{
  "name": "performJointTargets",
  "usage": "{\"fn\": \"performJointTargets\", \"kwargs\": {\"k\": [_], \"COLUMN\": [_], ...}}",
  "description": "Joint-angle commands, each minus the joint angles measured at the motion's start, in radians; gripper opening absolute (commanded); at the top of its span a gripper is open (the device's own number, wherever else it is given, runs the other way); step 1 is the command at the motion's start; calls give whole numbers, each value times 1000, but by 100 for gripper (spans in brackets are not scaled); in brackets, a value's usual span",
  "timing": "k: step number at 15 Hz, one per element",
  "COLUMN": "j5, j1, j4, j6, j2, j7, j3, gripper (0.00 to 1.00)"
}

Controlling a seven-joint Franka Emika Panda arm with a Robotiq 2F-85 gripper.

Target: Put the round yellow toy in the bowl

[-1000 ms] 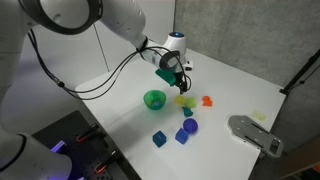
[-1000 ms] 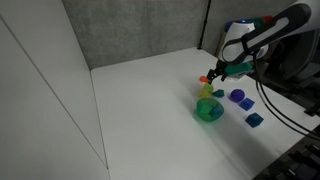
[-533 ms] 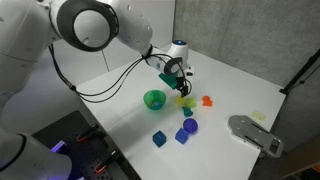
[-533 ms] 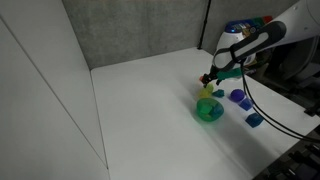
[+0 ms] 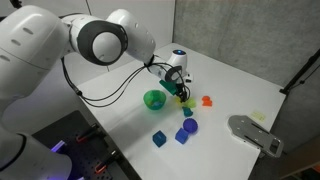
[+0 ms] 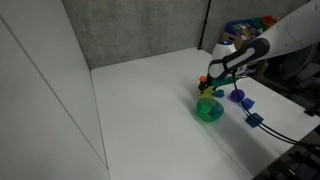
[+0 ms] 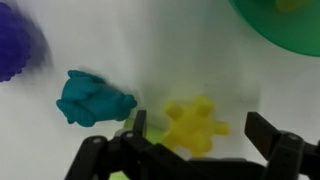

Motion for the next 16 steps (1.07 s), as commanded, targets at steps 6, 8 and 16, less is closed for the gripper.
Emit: {"fn": "performJointTargets", "kwargs": {"k": [6, 8, 16], "j5": [-12, -9, -22], "j1": [40, 41, 29], "j4": [121, 111, -104], "j6": [47, 51, 53], "j2": [123, 112, -103], "j7": [33, 25, -45], "j3": [-42, -41, -26], "gripper": [58, 42, 17]}}
